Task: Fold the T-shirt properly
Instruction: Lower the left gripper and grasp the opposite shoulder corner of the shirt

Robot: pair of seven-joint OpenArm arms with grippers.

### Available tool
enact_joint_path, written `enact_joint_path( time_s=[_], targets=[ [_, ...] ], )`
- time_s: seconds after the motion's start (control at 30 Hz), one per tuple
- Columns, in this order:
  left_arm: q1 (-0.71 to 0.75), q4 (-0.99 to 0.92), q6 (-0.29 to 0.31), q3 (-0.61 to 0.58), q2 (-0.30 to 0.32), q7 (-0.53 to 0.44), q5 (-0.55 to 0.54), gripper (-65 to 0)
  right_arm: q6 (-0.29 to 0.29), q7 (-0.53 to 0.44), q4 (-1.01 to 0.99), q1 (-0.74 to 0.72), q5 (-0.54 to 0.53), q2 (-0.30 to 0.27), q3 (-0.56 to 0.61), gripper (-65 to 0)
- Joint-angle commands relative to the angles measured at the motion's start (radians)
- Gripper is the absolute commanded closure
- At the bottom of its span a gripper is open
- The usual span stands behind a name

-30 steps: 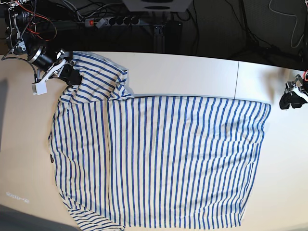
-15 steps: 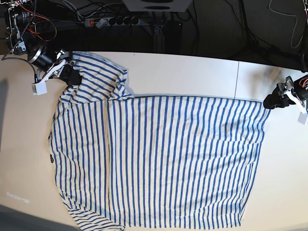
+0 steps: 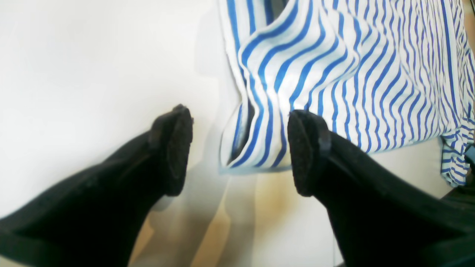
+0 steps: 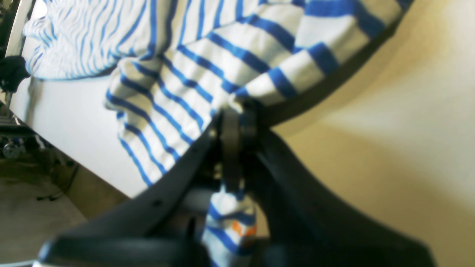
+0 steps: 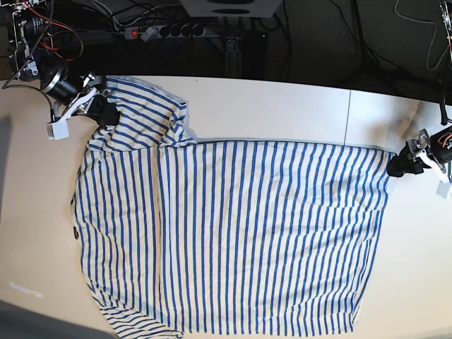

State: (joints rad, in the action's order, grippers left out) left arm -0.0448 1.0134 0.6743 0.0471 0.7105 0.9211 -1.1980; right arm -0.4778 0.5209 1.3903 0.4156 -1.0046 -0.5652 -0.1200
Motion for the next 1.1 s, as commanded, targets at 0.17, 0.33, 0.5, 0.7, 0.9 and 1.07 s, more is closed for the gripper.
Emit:
enact_joint_path(
  time_s=[0.17, 0.33, 0.5, 0.7, 0.9, 1.07],
  targets=[
    [-0.025, 0.006, 0.024, -0.089, -0.015, 0.018, 0.047, -43.7, -0.009, 0.053, -0.005, 0.009, 0.062, -0.017, 0.0, 0.0],
    [-0.025, 0.006, 0.024, -0.111, -0.015, 0.014, 0.058, -43.6, -0.009, 0.053, -0.005, 0.008, 0.062, -0.017, 0.0, 0.0],
    [-0.023, 0.006, 0.024, -0.113, -0.015, -0.076, 0.063, -37.5, -0.008, 0.052, -0.005, 0.008, 0.062, -0.017, 0.0, 0.0],
    [-0.025, 0.006, 0.024, -0.113, -0.015, -0.168, 0.152, -6.4, -0.009, 0.052, -0.005, 0.009, 0.065, -0.017, 0.0, 0.0],
    [-0.025, 0.007, 0.024, -0.112, -0.015, -0.158, 0.152, 0.0, -0.009, 0.061, -0.005, 0.008, 0.085, -0.016, 0.0, 0.0],
    [-0.024, 0.011, 0.024, -0.094, -0.012, -0.046, 0.043, 0.0, -0.009, 0.141, -0.004, 0.01, 0.049, -0.017, -0.023, 0.0]
  ],
)
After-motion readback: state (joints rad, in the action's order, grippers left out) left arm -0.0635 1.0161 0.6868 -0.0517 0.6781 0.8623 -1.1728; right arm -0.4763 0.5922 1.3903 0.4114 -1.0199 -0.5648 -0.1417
